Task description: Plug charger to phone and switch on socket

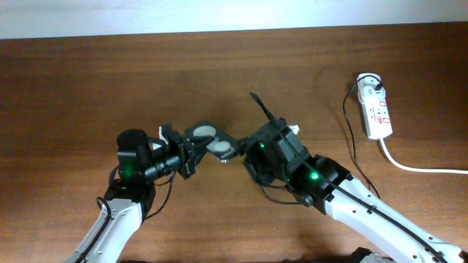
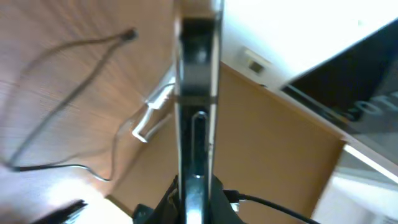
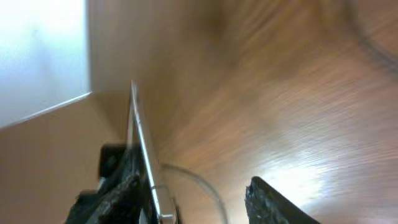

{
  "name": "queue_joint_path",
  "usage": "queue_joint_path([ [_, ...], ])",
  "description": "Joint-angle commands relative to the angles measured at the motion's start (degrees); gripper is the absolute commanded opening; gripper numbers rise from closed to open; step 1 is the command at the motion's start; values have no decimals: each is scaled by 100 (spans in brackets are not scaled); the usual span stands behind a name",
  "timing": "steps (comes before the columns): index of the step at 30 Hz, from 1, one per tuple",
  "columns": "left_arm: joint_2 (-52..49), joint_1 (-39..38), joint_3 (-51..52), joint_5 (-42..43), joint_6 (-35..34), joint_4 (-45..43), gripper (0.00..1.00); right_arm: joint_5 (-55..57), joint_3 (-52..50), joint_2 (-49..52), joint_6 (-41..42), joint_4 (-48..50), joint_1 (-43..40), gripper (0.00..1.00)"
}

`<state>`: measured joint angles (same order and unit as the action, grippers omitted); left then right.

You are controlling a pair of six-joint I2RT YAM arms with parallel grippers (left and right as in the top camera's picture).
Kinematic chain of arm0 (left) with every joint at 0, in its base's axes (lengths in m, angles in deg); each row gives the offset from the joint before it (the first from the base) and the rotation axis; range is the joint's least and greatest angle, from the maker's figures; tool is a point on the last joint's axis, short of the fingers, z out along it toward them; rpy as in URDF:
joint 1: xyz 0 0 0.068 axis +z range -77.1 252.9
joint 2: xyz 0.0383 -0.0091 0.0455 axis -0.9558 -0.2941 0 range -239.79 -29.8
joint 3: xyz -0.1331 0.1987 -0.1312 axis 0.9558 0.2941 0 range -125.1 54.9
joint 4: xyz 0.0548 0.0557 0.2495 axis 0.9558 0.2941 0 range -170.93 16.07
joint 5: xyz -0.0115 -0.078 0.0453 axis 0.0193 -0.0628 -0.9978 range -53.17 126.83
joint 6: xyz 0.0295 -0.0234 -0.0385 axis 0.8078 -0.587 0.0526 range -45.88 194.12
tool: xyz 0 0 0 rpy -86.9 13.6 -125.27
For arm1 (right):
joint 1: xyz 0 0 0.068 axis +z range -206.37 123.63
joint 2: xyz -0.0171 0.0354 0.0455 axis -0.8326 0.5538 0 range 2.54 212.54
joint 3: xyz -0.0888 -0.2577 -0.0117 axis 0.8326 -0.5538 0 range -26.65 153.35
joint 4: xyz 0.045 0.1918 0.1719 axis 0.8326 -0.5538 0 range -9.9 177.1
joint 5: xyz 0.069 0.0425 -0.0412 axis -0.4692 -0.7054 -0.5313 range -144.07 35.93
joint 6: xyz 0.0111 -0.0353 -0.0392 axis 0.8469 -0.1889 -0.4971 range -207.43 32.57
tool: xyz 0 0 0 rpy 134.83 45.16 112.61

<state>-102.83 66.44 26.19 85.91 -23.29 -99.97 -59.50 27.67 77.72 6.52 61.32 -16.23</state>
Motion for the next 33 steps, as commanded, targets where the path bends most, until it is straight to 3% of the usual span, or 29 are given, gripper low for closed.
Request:
queue_joint_path([
  [1, 39, 50, -101, -166, 1307, 704, 0, 1104, -92, 33, -68, -793, 31, 68],
  [4, 39, 50, -101, -201, 2258, 1447, 0, 2168, -92, 33, -70, -1777, 31, 99],
  [6, 22, 50, -103, -225, 2420, 1526, 0, 2874, -92, 33, -170, -2159, 31, 99],
  [8, -61, 68, -103, -267, 2483, 1523, 0, 3206, -92, 33, -931, -2092, 28, 99],
  [12, -629, 72, -273, -164, 2857, 1515, 0, 2881, -66, 33, -2343, -1528, 15, 100],
  [16, -1539, 72, -992, 730, 3484, 1528, 0, 1858, 188, 87, -2933, -1534, -603, 86],
  [19, -1864, 74, -1239, 1145, 3580, 1528, 0, 1038, 568, 391, -3501, -1606, -1165, 84],
  [24, -1888, 190, -1248, 2393, 3519, 1528, 0, 734, 1908, 1971, -3976, -2304, -1504, 82],
  [27, -1888, 190, -1248, 2555, 3521, 1528, 0, 756, 2306, 2820, -3967, -2273, -1506, 63],
  [33, -1888, 190, -1248, 2553, 3541, 1528, 0, 756, 2306, 3801, -3687, -1742, -1504, 60],
])
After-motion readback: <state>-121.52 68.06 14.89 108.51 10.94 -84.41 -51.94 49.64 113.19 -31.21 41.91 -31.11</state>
